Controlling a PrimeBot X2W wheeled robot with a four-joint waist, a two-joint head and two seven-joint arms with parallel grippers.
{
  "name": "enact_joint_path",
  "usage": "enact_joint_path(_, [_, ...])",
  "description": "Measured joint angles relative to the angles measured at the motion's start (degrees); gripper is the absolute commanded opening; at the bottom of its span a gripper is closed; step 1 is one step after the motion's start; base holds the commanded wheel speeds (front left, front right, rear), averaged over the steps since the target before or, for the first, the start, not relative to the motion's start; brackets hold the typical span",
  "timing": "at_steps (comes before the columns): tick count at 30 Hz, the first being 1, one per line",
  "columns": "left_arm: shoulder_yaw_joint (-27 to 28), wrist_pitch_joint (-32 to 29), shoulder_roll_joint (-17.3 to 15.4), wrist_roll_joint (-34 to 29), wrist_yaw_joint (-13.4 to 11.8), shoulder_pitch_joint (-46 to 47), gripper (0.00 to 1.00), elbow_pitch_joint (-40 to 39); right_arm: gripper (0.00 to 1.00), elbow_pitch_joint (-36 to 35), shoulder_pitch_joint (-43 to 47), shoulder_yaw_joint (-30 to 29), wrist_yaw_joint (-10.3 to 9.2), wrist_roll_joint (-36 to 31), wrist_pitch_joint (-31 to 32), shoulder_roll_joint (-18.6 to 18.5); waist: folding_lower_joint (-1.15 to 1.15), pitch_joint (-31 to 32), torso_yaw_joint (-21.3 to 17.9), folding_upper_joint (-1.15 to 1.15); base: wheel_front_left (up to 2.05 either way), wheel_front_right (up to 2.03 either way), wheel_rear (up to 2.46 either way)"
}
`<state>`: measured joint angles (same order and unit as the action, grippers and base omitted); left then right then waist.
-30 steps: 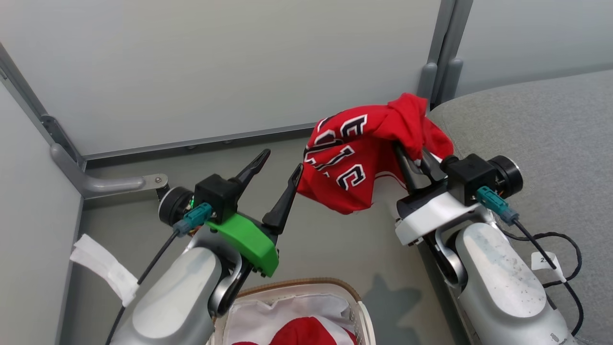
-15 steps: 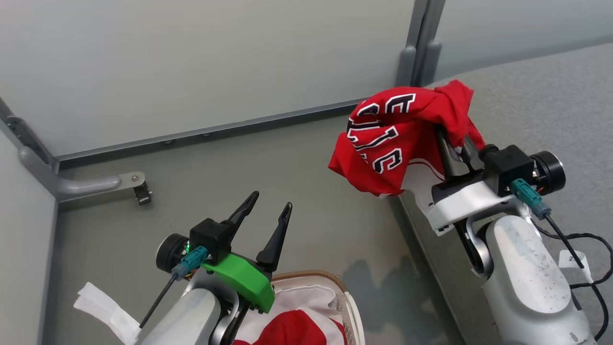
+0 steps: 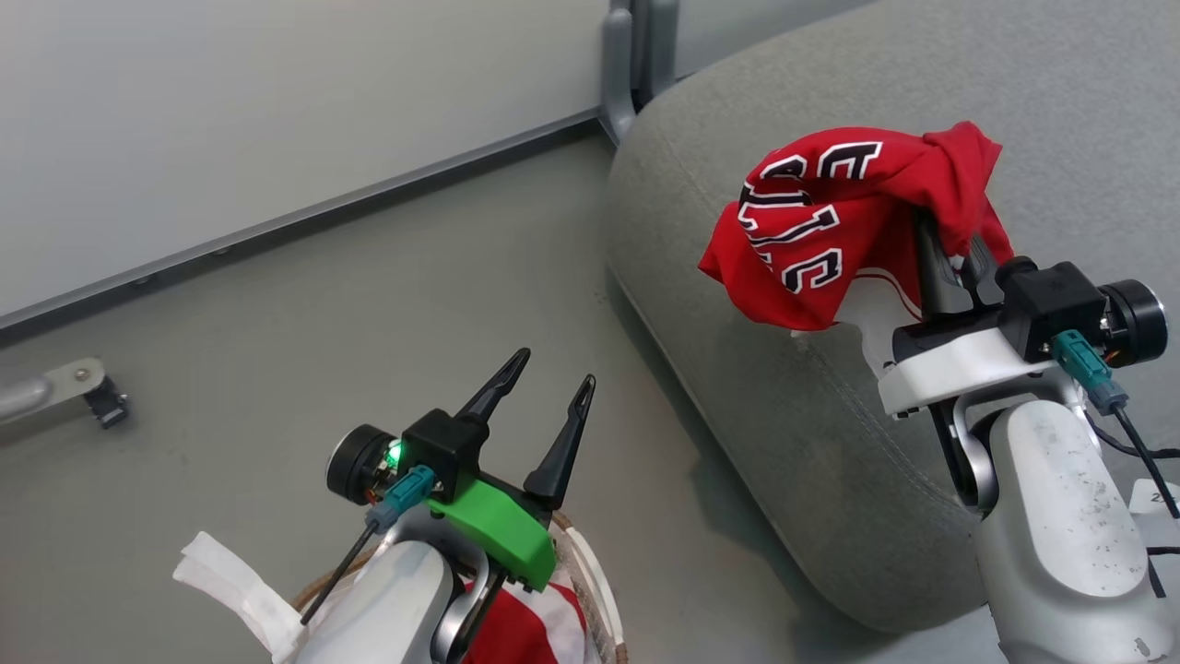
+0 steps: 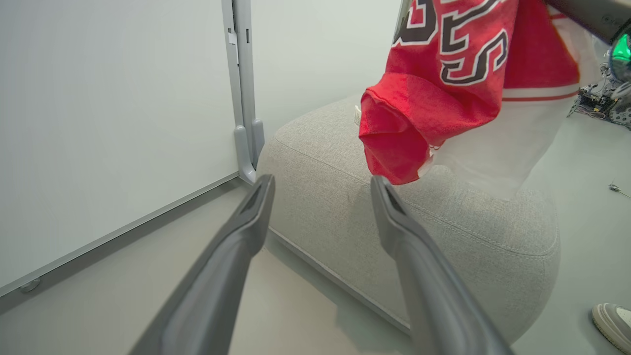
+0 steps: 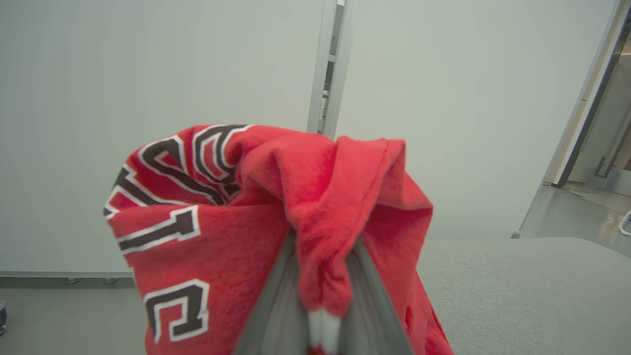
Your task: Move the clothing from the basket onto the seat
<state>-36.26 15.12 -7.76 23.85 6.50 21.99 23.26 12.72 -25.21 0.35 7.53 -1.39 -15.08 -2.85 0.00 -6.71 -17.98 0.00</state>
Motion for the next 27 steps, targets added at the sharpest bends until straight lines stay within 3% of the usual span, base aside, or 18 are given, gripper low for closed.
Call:
enact_joint_path(6, [-0.7,0.0,0.6,-1.4,0.5,1.6,1.00,0.8,0.00,0.5,0.0,-1.5,0.00,0.4,0.0,-0.1,0.00,-3.5,-4.5,0.00,0.00,0.00,0.00])
enact_joint_path(14, [-1.6,0.0,0.1,-2.3,0.6,3.8,1.00,1.0,0.00,3.8,-3.3,-2.8,0.00,0.4,0.0,0.0,0.00,-9.1,-6.2,0.00,0.00,0.00,0.00])
enact_joint_path(19, [-2.3,0.0,-0.6,-2.8,0.8,6.2,1.00,0.3,0.00,6.3,-9.6,-6.5,0.00,-1.5,0.0,-0.4,0.00,-11.8,-4.2,0.00,0.00,0.00,0.00])
enact_joint_path(27, [-3.0,0.0,-1.3,-3.4,0.8,8.7,1.00,-2.9,0.00,9.3,-22.5,-11.7,0.01,-6.1,0.0,-8.3,0.00,-15.9,2.0,0.00,0.00,0.00,0.00])
